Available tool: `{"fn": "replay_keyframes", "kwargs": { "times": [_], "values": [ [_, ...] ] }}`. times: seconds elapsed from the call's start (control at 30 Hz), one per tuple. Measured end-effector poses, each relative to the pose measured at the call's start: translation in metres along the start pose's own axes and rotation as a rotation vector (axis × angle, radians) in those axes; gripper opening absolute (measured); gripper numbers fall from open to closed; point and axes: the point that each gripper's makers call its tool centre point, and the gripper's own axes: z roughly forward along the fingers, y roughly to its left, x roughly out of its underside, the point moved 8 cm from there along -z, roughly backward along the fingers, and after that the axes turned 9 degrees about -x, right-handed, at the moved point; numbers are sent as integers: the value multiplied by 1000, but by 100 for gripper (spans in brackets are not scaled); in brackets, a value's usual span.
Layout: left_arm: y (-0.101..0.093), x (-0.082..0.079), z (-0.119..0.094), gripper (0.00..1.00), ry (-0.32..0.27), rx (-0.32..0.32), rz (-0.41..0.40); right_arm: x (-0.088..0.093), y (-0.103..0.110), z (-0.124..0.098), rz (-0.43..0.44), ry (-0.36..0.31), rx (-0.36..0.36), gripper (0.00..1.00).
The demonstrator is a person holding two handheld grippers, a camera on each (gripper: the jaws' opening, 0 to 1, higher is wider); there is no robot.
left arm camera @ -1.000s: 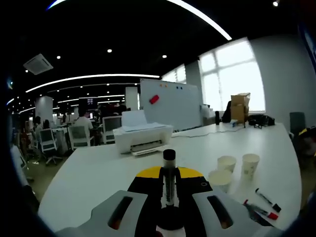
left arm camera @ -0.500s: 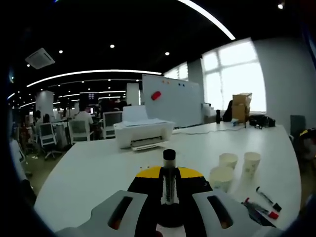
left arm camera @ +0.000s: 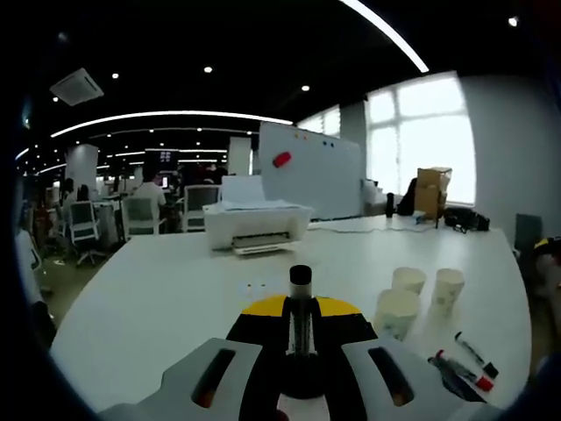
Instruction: Place the scattered laser pointers and whiteboard markers into the pen holder and stack the scattered paper cups together
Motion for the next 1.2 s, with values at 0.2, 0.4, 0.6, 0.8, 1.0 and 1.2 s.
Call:
{"fn": "replay_keyframes", "kwargs": {
  "times": [0.2, 0.4, 0.6, 0.8, 1.0, 1.2],
  "values": [
    [2, 7, 3, 15, 22, 2, -24, 0, 0, 0, -3, 3, -4, 80],
    [3, 13, 6, 15, 50, -2, -36, -1, 0, -1, -5, 3, -1, 80],
    [4, 18, 8, 15, 68, -1, -44, 0, 1, 0, -6, 11, -6, 80],
    [7, 19, 8, 16, 68, -10, -53, 1, 2, 1, -7, 17, -8, 80],
    [11, 17, 8, 17, 59, -25, -54, 1, 2, 2, -6, 17, -10, 80],
    [14, 19, 8, 19, 61, -43, -53, 1, 2, 2, -6, 20, -10, 80]
  ]
}}
